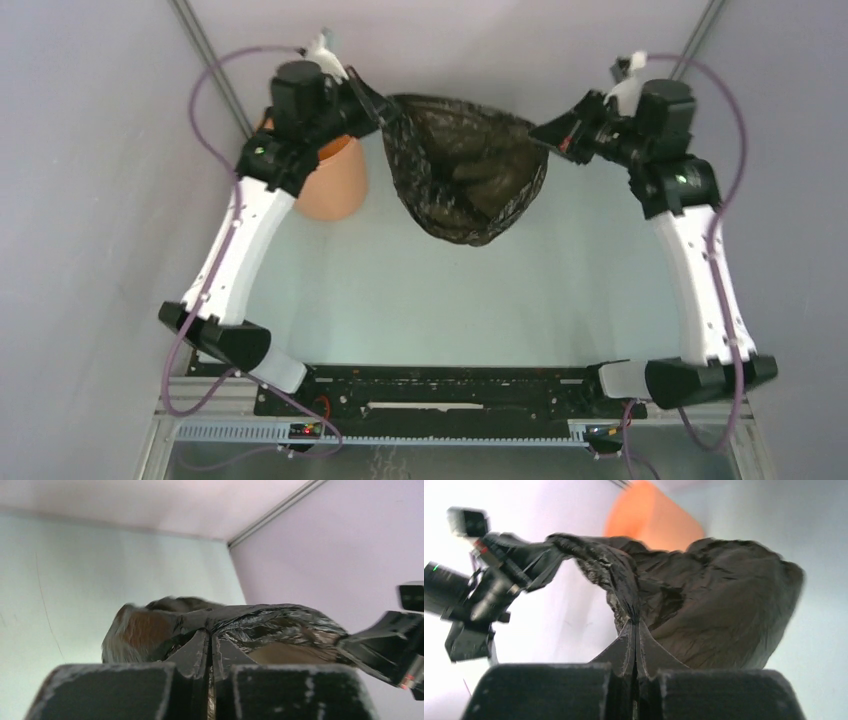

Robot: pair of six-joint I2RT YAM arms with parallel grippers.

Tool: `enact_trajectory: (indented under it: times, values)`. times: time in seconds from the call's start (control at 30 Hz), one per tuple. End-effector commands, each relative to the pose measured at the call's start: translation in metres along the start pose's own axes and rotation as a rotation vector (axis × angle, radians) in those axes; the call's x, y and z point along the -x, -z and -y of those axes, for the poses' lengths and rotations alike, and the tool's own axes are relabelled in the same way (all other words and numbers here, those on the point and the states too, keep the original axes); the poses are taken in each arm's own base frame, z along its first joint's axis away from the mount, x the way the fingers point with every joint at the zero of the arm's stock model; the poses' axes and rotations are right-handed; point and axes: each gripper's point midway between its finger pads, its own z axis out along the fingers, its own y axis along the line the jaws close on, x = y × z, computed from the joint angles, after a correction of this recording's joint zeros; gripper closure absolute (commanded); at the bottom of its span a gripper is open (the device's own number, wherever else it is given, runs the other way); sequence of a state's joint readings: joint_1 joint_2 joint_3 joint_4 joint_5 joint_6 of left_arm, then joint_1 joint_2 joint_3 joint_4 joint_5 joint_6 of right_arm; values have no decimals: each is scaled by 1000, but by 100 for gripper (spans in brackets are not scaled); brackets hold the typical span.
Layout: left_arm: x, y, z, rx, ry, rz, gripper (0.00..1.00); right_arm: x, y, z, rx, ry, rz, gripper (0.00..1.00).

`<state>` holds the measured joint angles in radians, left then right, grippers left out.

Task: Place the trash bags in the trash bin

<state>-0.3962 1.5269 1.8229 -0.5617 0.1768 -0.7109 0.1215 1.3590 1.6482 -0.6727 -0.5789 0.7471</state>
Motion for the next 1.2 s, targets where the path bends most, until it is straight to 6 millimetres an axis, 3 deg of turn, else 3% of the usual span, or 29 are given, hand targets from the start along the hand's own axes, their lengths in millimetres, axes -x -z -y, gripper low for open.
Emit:
enact_trajectory:
  times: [0.0, 0.03, 0.1, 0.2, 0.23, 0.33, 0.43, 0.47, 0.53, 0.6, 0.7, 0.9, 1.03, 1.17]
  values:
    - [41, 89, 65, -98, -220, 138, 90, -2, 83, -117, 281, 380, 214, 100]
    - [41, 101, 73, -115, -267, 176, 86, -11, 94, -132, 352, 462, 256, 100]
    - [26, 114, 73, -133, -297, 199, 81, -30, 97, -125, 388, 511, 318, 100]
    - [-27, 97, 26, -72, -224, 106, 79, -58, 76, -69, 310, 410, 280, 100]
    - [-61, 83, -4, -18, -201, 25, 82, -72, 64, -44, 258, 382, 224, 100]
    - [-144, 67, -68, 106, -105, -199, 96, -120, 33, 26, 91, 278, 11, 100]
    - [-224, 66, -112, 156, 19, -395, 100, -164, 22, 74, -4, 197, -158, 100]
    - [-240, 67, -123, 163, 53, -418, 100, -173, 21, 85, -26, 182, -184, 100]
    - [-254, 69, -134, 165, 81, -412, 100, -187, 20, 100, -46, 160, -213, 100]
    - [-245, 71, -132, 162, 71, -369, 100, -191, 19, 104, -48, 158, -226, 100]
    - [-207, 69, -106, 119, 15, -295, 99, -180, 19, 96, -42, 180, -206, 100]
    - [-95, 57, -22, 21, -85, -160, 99, -113, 12, 48, 31, 178, -90, 100]
    - [-22, 53, 38, -103, -65, -63, 100, -56, 29, -12, 128, 223, 13, 100]
    - [33, 85, 108, -291, -88, 46, 98, -16, 80, -92, 262, 352, 165, 100]
